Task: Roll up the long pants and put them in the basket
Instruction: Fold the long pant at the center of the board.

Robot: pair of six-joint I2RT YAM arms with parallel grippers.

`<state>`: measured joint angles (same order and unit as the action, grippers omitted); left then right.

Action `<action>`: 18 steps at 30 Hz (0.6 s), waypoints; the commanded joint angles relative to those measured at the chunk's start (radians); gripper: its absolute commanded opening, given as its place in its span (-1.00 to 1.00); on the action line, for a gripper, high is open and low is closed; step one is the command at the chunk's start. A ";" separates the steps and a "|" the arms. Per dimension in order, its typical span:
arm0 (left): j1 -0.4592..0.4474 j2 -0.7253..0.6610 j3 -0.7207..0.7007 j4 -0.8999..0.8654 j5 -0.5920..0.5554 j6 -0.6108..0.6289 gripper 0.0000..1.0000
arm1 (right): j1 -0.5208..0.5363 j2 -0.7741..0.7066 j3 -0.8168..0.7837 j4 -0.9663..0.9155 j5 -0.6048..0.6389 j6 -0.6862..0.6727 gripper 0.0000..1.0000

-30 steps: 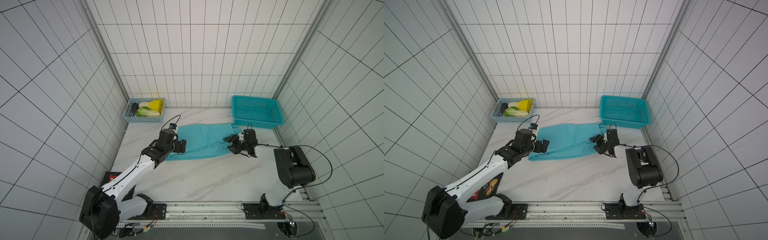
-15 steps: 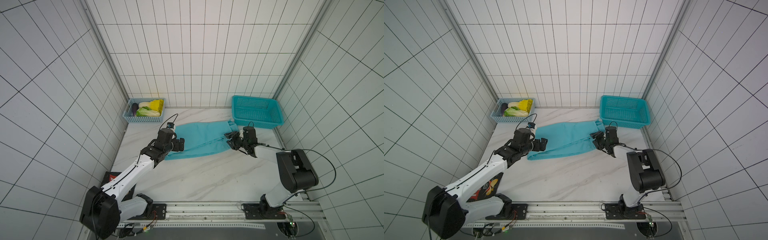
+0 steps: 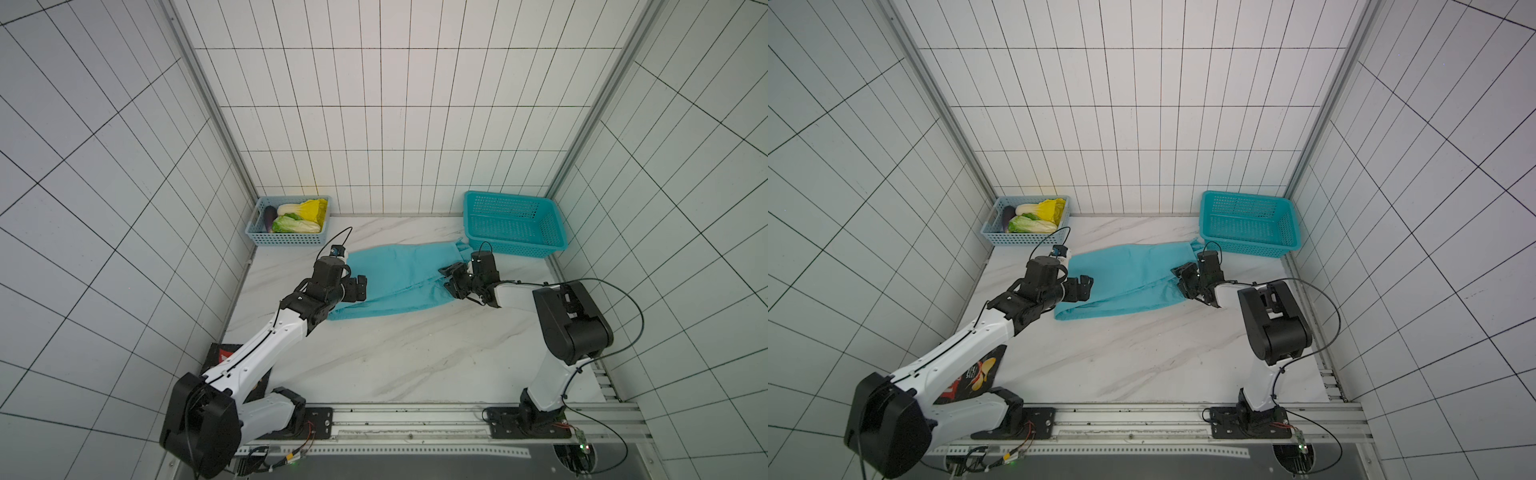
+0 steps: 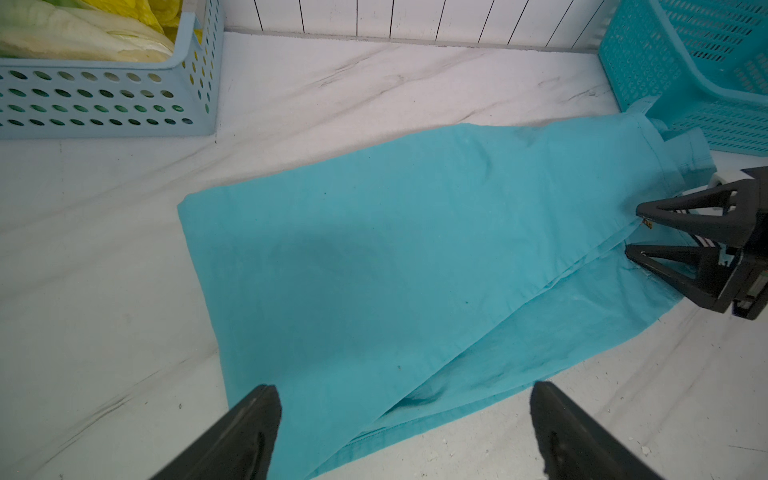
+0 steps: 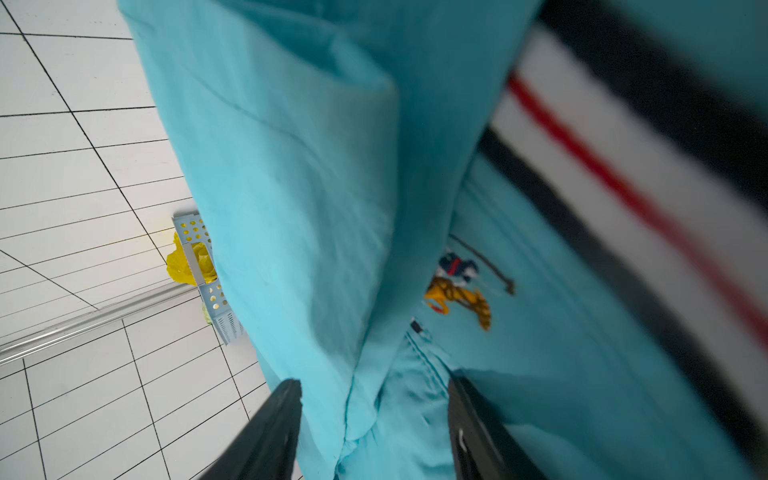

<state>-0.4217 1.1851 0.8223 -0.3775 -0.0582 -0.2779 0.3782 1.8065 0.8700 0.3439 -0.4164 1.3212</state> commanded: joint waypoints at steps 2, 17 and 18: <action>0.002 0.001 -0.014 0.024 0.015 -0.013 0.95 | 0.014 0.044 0.050 0.081 0.051 0.012 0.15; 0.002 -0.027 -0.027 0.015 -0.004 -0.009 0.95 | 0.031 0.113 0.110 0.165 0.081 0.066 -0.87; 0.002 -0.030 -0.029 0.015 -0.005 -0.010 0.95 | 0.033 0.094 0.112 0.144 0.084 0.057 -0.94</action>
<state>-0.4217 1.1767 0.8074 -0.3771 -0.0532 -0.2878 0.3958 1.9469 0.9485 0.4961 -0.3485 1.3781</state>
